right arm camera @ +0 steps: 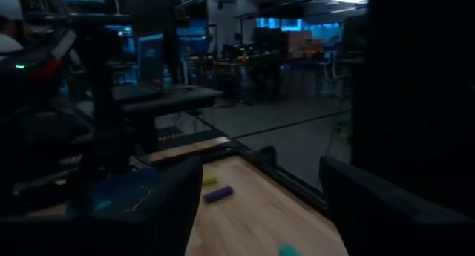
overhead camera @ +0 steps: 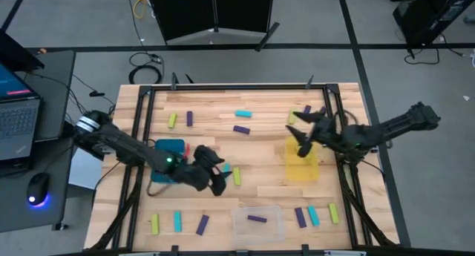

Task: Sort blocks
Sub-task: Put the green block into the yellow bin

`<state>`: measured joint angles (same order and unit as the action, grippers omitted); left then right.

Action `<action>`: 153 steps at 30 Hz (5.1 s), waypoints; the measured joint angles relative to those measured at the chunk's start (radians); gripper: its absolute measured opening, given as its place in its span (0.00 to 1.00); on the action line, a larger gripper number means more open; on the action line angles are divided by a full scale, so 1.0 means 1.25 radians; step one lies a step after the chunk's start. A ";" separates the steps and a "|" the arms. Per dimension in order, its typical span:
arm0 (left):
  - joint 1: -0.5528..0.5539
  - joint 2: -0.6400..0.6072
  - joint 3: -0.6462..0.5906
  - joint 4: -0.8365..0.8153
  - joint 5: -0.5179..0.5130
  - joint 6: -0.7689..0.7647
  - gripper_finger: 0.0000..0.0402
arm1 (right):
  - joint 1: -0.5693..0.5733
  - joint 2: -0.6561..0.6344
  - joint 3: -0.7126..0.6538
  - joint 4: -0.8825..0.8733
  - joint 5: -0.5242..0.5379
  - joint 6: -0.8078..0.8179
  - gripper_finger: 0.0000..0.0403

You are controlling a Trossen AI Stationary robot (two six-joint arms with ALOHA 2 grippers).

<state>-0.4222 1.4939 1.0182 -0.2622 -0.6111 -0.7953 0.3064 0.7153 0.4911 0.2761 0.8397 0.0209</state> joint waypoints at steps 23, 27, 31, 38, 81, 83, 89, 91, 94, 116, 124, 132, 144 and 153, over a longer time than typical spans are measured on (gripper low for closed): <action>0.053 0.429 0.488 -0.399 0.124 -0.319 0.57 | 0.080 -0.135 0.000 -0.126 0.103 0.008 0.71; 0.061 0.475 0.536 -0.493 0.167 -0.391 0.57 | 0.080 -0.135 0.000 -0.125 0.103 0.004 0.71; 0.063 0.488 0.540 -0.511 0.190 -0.454 0.57 | 0.080 -0.134 0.000 -0.125 0.103 -0.002 0.71; 0.063 0.494 0.537 -0.507 0.194 -0.506 0.57 | 0.080 -0.134 0.000 -0.119 0.103 -0.031 0.71; 0.083 0.551 0.530 -0.492 0.238 -0.525 0.57 | 0.080 -0.134 0.000 -0.112 0.102 -0.040 0.71; 0.084 0.555 0.529 -0.500 0.241 -0.525 0.57 | 0.080 -0.134 0.000 -0.112 0.102 -0.040 0.71; 0.087 0.561 0.531 -0.489 0.246 -0.525 0.57 | 0.080 -0.134 0.000 -0.113 0.102 -0.040 0.71; 0.089 0.566 0.530 -0.494 0.254 -0.523 0.57 | 0.080 -0.134 0.000 -0.114 0.102 -0.040 0.71; 0.093 0.571 0.531 -0.486 0.257 -0.518 0.57 | 0.080 -0.134 0.000 -0.114 0.102 -0.040 0.71; 0.102 0.580 0.531 -0.493 0.270 -0.409 0.25 | 0.080 -0.134 0.000 -0.102 0.102 -0.040 0.70; 0.107 0.586 0.594 -0.492 0.184 -0.317 0.25 | 0.080 -0.134 0.000 -0.040 0.089 -0.059 0.70; 0.148 0.583 0.707 -0.397 0.073 -0.141 0.25 | 0.091 -0.136 0.064 0.054 -0.077 -0.115 0.70; 0.255 0.641 0.711 0.046 0.237 0.107 0.25 | 0.163 -0.127 0.119 0.051 -0.082 -0.164 0.70; 0.285 0.688 0.709 0.180 0.340 0.102 0.25 | 0.168 -0.121 0.119 0.060 -0.076 -0.163 0.70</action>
<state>-0.0665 2.3540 1.9050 -0.0373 -0.1863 -0.6684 0.5170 0.5640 0.6399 0.3509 0.7444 -0.1833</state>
